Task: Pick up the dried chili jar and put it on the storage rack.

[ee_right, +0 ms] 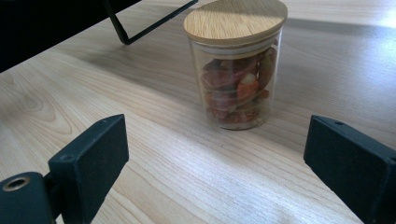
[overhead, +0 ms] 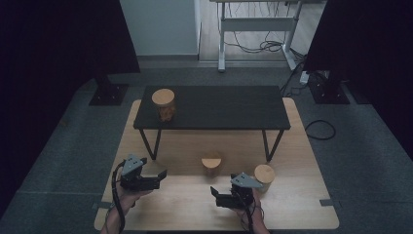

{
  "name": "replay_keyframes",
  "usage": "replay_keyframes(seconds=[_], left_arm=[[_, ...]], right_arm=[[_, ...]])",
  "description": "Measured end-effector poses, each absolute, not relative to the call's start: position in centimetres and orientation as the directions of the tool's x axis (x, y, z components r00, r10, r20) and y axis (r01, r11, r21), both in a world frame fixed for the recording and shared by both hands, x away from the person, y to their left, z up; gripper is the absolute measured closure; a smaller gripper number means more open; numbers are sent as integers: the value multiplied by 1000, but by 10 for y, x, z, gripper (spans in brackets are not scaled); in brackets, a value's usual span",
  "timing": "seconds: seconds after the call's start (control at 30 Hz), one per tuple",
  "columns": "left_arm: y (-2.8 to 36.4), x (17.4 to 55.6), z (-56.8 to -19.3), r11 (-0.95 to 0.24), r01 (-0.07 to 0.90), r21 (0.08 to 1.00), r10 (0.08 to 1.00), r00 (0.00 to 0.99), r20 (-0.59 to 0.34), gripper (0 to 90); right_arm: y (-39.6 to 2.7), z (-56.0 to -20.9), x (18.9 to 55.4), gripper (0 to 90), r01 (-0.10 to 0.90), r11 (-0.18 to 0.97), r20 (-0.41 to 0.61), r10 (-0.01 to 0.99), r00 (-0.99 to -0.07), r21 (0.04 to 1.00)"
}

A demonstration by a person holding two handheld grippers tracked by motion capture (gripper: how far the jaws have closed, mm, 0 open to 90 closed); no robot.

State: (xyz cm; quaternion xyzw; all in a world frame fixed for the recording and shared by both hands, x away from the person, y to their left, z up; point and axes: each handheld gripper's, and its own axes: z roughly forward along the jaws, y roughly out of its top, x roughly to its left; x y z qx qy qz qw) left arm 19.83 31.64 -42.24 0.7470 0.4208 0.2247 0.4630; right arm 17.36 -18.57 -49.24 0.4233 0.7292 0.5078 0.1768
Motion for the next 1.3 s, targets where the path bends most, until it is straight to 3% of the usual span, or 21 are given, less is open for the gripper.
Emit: replay_keyframes(seconds=[0.73, 1.3], left_arm=[[309, 201, -425, -246, 412, 878, 814, 580, -44, 41], [313, 192, -425, -212, 390, 896, 836, 548, -41, 37]], right_arm=[[-167, -496, 208, 38, 455, 158, 147, 812, -565, 876], [-158, -491, 233, 50, 441, 181, 126, 804, -581, 879]])
